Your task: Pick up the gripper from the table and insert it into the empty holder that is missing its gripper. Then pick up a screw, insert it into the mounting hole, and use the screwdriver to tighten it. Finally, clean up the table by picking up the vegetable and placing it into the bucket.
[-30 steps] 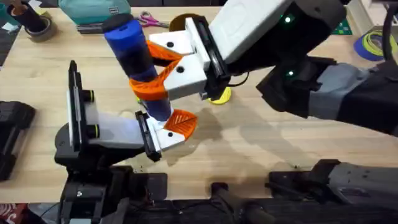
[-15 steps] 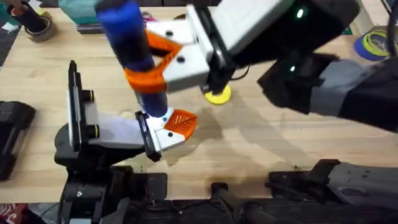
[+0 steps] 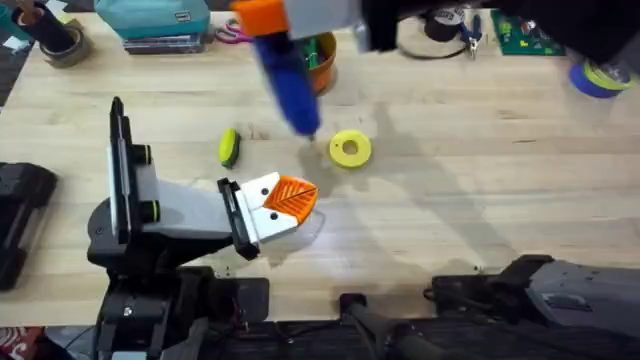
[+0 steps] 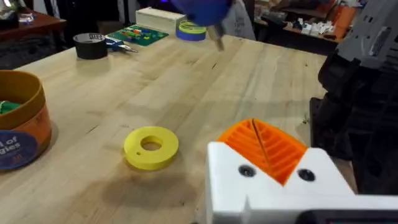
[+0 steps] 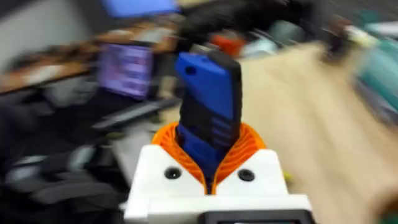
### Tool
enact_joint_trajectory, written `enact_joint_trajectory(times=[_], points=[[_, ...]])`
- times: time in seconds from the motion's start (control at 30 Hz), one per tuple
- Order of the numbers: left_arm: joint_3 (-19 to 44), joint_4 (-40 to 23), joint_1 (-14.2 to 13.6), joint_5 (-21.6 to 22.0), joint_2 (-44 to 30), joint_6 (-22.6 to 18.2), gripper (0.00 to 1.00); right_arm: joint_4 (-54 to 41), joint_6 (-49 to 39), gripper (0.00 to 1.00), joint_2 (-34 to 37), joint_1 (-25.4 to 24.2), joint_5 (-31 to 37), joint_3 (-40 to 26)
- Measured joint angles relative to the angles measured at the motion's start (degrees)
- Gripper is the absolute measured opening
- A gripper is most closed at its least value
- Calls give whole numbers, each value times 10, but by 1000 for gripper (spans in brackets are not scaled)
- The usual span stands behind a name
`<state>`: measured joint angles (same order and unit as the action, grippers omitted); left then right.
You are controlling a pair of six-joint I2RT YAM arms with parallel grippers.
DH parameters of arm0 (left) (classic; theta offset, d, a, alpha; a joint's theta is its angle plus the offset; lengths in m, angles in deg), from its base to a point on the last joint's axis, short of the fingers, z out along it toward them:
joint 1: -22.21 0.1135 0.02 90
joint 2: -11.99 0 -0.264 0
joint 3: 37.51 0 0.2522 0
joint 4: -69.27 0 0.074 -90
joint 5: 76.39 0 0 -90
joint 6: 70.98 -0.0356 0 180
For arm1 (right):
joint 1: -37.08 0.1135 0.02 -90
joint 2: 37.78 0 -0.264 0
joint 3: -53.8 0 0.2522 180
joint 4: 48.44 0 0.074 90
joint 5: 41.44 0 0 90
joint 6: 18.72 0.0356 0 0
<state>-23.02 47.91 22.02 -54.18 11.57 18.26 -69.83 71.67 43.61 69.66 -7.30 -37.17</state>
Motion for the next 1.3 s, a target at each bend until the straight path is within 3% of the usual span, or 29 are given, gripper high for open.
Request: enact_joint_trajectory(times=[0.1, 0.27, 0.63, 0.67, 0.87, 1.1, 1.3], points=[[0, 0, 0, 0, 0, -1, 5, -137, -94, 22, 0, -23, 95, -57], [0, 0, 0, 0, 0, -1, 5, -221, -242, 22, 0, -56, 237, -101], [0, 0, 0, 0, 0, -2, 5, -421, -523, 22, 5, -129, 406, -102], [0, 0, 0, 0, 0, -2, 5, -416, -588, 22, 18, -144, 433, -90], [0, 0, 0, 0, 0, -2, 5, -396, -688, 22, 29, -177, 480, 11], [0, 0, 0, 0, 0, -2, 5, -306, -758, 22, 39, -218, 508, 149], [0, 0, 0, 0, 0, -2, 5, -269, -788, 22, 53, -245, 514, 196]])
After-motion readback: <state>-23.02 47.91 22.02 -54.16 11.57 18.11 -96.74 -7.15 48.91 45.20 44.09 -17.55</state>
